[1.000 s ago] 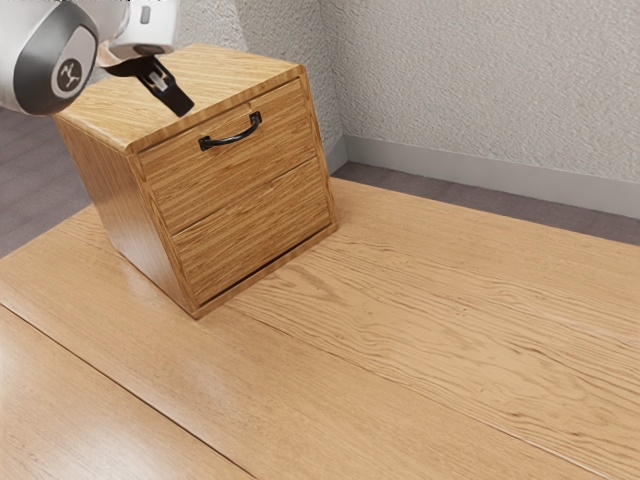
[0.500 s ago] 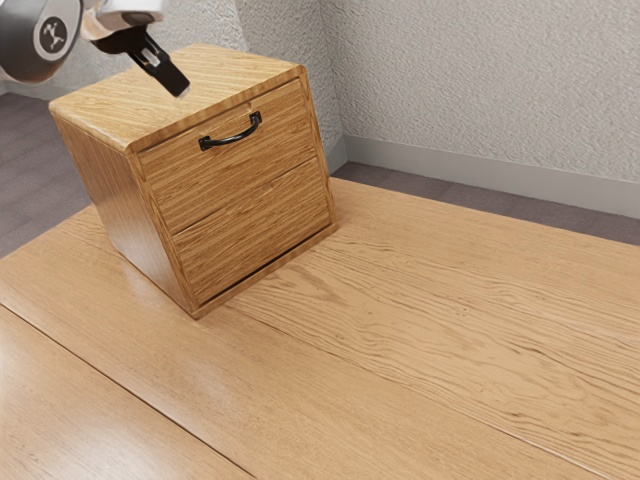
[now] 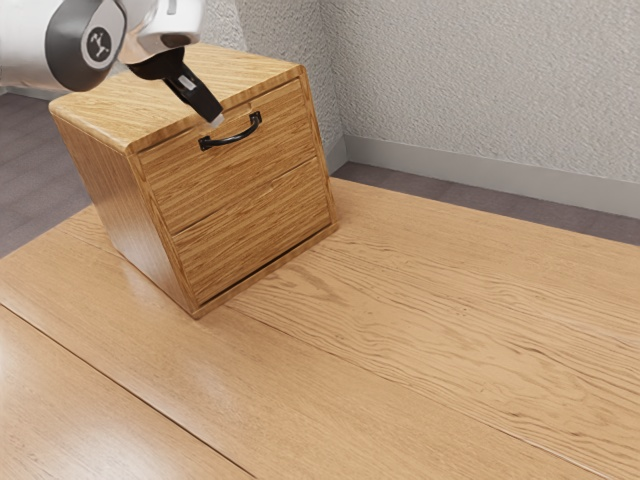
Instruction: Pull the drawer handle with one arm to open the drawer
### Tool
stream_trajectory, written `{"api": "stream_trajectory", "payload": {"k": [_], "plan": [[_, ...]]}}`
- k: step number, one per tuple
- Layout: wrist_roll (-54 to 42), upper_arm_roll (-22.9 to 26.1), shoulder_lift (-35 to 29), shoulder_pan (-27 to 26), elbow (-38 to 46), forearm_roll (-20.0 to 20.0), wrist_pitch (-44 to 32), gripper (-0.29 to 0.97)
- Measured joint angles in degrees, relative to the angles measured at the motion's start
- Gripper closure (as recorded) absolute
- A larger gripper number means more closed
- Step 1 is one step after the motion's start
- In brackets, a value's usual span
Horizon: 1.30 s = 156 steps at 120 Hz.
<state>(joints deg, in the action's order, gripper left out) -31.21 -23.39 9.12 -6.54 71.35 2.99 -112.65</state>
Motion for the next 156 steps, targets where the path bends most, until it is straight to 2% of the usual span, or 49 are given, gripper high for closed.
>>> {"api": "stream_trajectory", "payload": {"k": [68, 77, 156], "plan": [[-0.5, 0.0, 3.8, 0.4, -2.0, -5.0, 0.0, 0.0], [-0.6, 0.4, 4.1, 1.6, -1.8, -5.4, -0.1, 0.0], [-0.6, 2.5, 4.6, 2.4, 1.0, -5.8, -2.9, 0.0]]}}
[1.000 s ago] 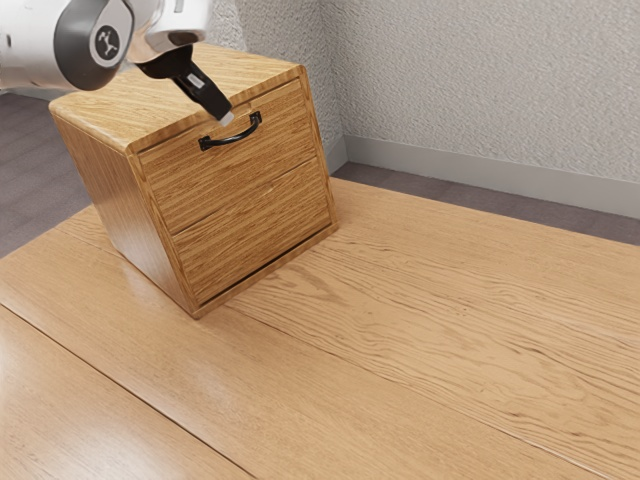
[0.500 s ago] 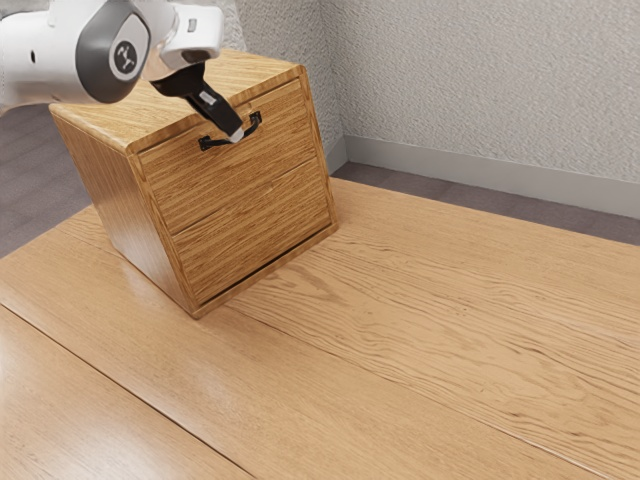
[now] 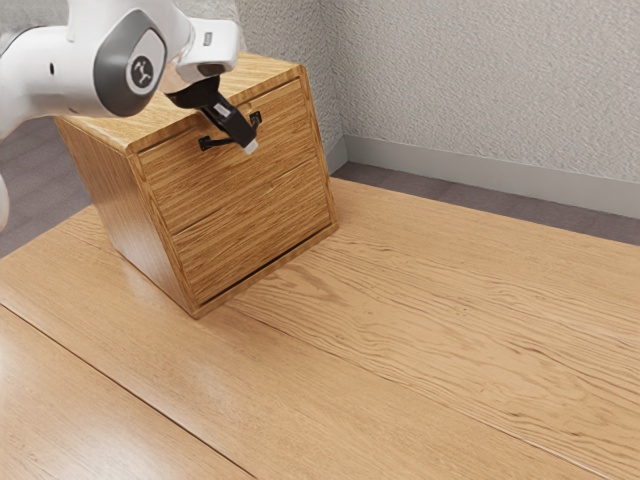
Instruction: Pull the drawer handle with one arm to open the drawer
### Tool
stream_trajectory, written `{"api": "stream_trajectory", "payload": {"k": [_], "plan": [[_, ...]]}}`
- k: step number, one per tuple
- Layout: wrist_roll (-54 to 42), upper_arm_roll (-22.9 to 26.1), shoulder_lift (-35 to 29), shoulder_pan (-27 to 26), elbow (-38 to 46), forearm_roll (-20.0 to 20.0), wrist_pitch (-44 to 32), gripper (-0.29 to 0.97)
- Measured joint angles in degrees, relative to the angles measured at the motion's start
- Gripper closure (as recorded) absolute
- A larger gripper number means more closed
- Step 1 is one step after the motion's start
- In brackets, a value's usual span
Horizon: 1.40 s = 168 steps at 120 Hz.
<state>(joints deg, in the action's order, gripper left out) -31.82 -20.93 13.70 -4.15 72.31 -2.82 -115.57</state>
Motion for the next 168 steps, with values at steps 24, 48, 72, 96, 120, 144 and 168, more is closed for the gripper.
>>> {"api": "stream_trajectory", "payload": {"k": [24, 48, 72, 96, 120, 144, 168], "plan": [[-0.1, -0.3, -0.3, 0.0, -1.1, -0.1, 0.0, 0.0], [-0.1, -0.3, 0.4, 0.6, -1.6, -0.4, 0.8, 0.0], [-0.1, 0.1, 2.2, 0.5, -2.2, -1.3, 0.9, 0.0], [-0.1, 0.0, 3.3, 0.5, -2.2, -1.7, 0.6, 0.0], [0.0, 0.3, 3.4, 0.6, -0.6, -1.7, -1.1, 0.0], [0.3, 2.4, 3.0, 0.6, 1.2, -1.7, -3.5, -0.02], [0.8, 5.4, 2.4, 1.2, 2.1, -1.3, -4.5, 0.09]]}}
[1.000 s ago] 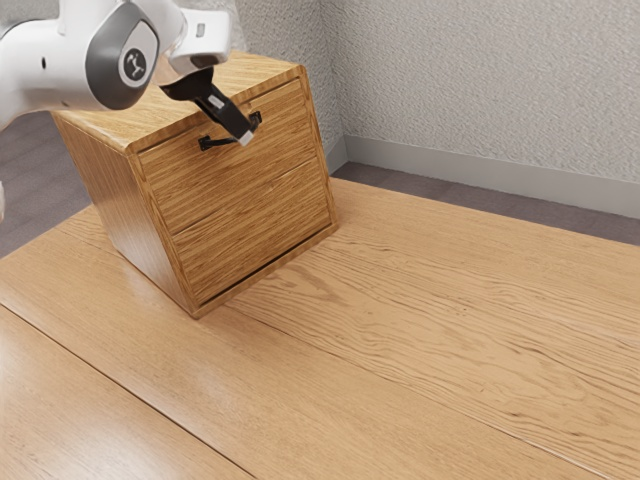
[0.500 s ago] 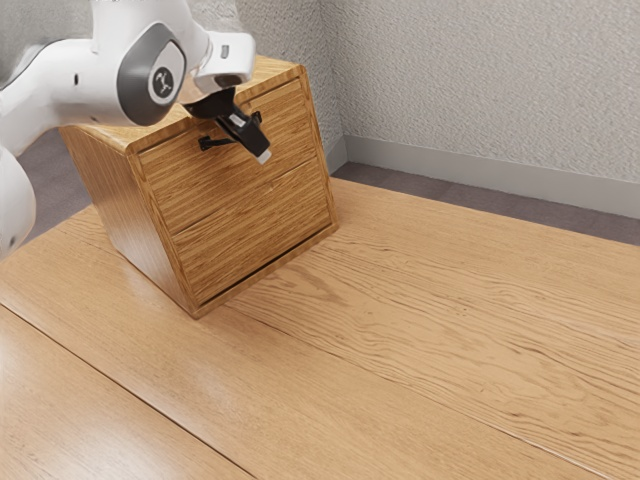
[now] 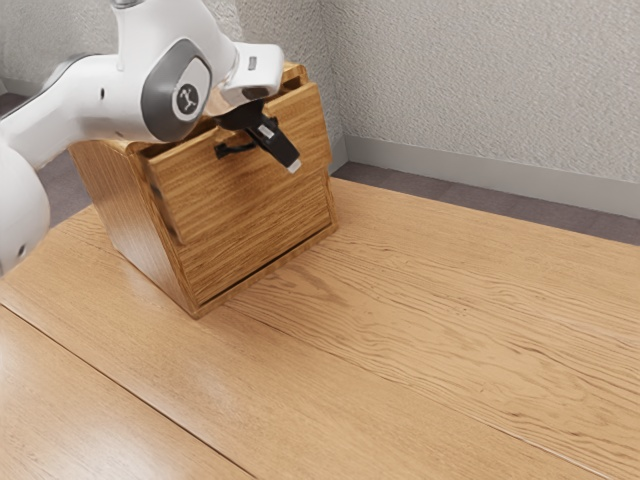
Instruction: Pull the drawer handle with one arm to open the drawer
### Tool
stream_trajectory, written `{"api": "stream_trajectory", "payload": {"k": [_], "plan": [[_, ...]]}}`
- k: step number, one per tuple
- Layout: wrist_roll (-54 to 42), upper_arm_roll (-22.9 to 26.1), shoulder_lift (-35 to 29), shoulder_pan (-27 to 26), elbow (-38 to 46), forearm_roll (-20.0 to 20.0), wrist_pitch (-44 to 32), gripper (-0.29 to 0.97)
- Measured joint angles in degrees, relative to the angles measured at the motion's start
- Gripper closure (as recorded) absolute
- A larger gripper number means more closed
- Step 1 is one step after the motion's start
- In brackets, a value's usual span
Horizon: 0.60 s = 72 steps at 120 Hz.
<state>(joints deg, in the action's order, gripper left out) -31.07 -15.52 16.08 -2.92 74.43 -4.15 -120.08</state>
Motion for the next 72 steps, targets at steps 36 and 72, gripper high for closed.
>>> {"api": "stream_trajectory", "payload": {"k": [36, 72], "plan": [[3.3, 14.1, -4.3, -0.4, -0.9, 2.3, -2.0, 0.4], [5.7, 11.8, -23.1, -8.2, 3.7, 2.6, 22.4, 0.07]]}}
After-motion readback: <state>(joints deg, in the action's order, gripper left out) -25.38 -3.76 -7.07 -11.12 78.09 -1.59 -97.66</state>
